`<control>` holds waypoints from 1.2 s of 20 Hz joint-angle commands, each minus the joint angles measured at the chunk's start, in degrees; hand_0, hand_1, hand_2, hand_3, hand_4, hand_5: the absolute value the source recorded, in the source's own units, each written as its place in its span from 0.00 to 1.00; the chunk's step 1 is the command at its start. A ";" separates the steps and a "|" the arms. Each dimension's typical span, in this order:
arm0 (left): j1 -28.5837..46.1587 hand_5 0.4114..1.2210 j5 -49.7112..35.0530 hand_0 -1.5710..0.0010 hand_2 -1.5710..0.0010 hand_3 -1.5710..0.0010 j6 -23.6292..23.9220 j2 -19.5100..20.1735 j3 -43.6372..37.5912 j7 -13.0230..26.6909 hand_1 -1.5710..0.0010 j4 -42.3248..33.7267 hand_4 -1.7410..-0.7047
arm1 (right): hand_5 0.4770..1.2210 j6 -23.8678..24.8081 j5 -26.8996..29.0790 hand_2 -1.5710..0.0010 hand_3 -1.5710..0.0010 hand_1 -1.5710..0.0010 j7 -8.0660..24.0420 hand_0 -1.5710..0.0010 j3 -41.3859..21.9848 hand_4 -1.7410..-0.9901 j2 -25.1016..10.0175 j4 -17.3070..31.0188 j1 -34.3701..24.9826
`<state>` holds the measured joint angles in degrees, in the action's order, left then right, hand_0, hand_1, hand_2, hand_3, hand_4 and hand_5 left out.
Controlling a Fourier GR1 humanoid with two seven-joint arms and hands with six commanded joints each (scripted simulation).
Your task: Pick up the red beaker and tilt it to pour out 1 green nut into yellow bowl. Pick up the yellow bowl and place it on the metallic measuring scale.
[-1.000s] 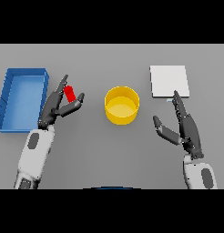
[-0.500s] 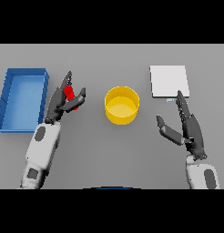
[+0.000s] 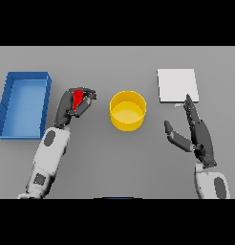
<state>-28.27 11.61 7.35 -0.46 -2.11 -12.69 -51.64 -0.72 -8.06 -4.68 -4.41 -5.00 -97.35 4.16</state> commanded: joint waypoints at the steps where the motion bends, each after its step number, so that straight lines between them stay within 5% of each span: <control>1: 0.05 0.93 0.05 0.14 0.12 0.17 0.14 0.10 0.03 0.98 0.13 -0.35 0.17 | 0.23 0.24 -0.12 1.00 1.00 1.00 0.04 1.00 -0.03 0.65 0.32 0.55 -0.32; 10: 0.20 0.89 -7.18 0.02 0.02 0.02 -5.67 0.96 -1.58 2.59 0.02 -8.42 0.03 | 0.23 0.60 -2.00 1.00 1.00 1.00 -1.45 1.00 -0.91 0.68 0.13 0.68 0.09; 19: -5.87 0.90 -0.10 0.01 0.01 0.01 -6.46 4.43 1.73 6.87 0.01 -6.37 0.01 | 0.25 1.56 -4.14 1.00 1.00 1.00 -4.06 1.00 -1.26 0.70 -0.41 0.92 0.64; 24: -9.05 0.88 10.27 0.00 0.00 0.00 -8.04 8.40 9.29 10.31 0.00 -7.29 0.00 | 0.24 1.62 -3.92 1.00 1.00 1.00 -1.97 1.00 -0.87 0.73 -0.61 0.72 -0.26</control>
<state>-37.34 21.89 -0.68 7.92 7.17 -2.44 -58.94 0.91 -11.98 -6.72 -5.27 -5.61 -96.63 3.90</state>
